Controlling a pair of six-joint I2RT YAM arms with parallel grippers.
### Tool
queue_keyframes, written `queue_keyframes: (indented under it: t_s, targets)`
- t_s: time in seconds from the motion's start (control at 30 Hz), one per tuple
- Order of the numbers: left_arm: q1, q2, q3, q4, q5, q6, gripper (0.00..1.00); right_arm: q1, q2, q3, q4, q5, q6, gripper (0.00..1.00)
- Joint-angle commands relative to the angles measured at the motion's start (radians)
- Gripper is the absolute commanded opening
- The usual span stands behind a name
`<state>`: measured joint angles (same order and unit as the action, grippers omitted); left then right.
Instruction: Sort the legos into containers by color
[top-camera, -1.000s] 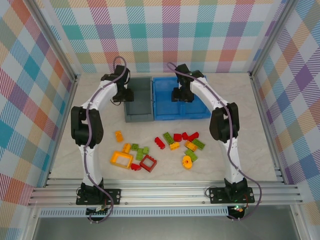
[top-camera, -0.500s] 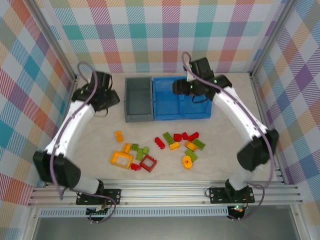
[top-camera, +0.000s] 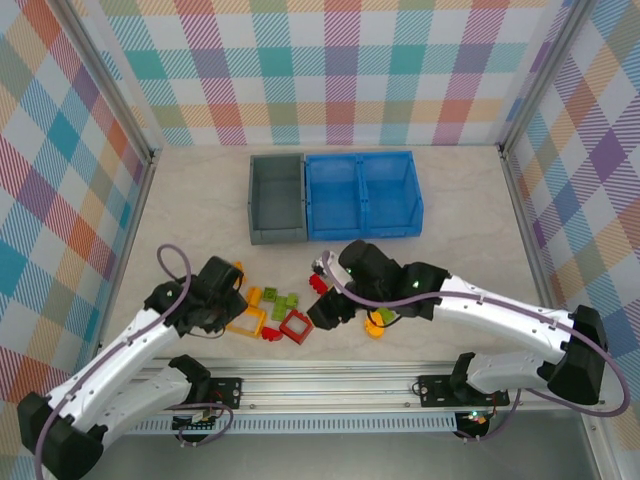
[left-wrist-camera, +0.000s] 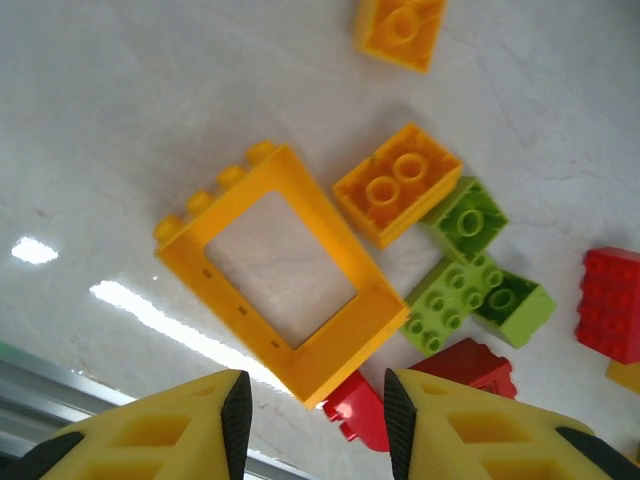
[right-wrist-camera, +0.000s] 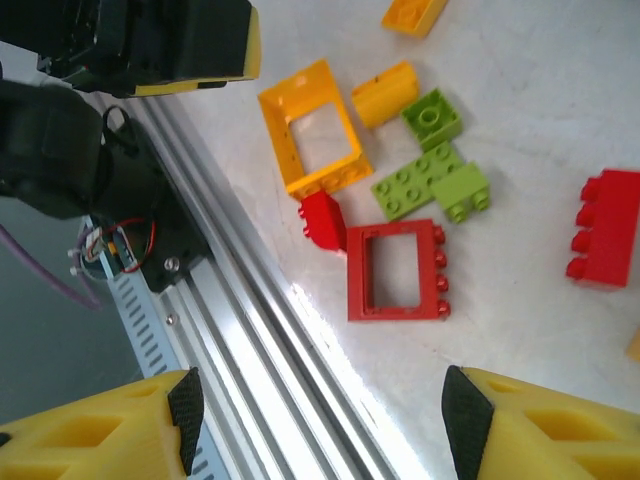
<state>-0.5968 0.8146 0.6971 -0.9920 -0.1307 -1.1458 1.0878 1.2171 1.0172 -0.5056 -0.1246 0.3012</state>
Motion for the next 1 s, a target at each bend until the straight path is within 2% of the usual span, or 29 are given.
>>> queue_keyframes:
  t_s: [0.0,0.1,0.43,0.57,0.67,0.8,0.9,0.97]
  targets:
    - [-0.024,-0.040,-0.099,0.029,0.024,-0.202,0.40,0.033,-0.036,-0.027,0.084,0.033,0.037,0.66]
    - [-0.027,-0.002,-0.149,0.091,0.057,-0.257,0.40,0.042,-0.034,-0.044,0.106,0.021,0.040,0.67]
    - [-0.029,0.100,-0.255,0.271,0.033,-0.348,0.35,0.051,-0.018,-0.051,0.130,0.032,0.064,0.67]
    - [-0.028,0.147,-0.252,0.315,0.013,-0.350,0.27,0.052,-0.006,-0.039,0.112,0.037,0.065,0.67]
    - [-0.029,0.153,-0.229,0.279,-0.010,-0.349,0.15,0.054,-0.004,-0.040,0.110,0.044,0.065,0.67]
    - [-0.029,0.085,-0.184,0.185,-0.075,-0.338,0.00,0.054,-0.001,-0.039,0.117,0.062,0.067,0.66]
    - [-0.029,0.051,-0.090,0.100,-0.140,-0.281,0.00,0.054,0.003,-0.017,0.118,0.090,0.065,0.66]
    - [-0.029,0.072,0.021,0.058,-0.189,-0.183,0.00,0.054,-0.006,0.006,0.114,0.153,0.071,0.66]
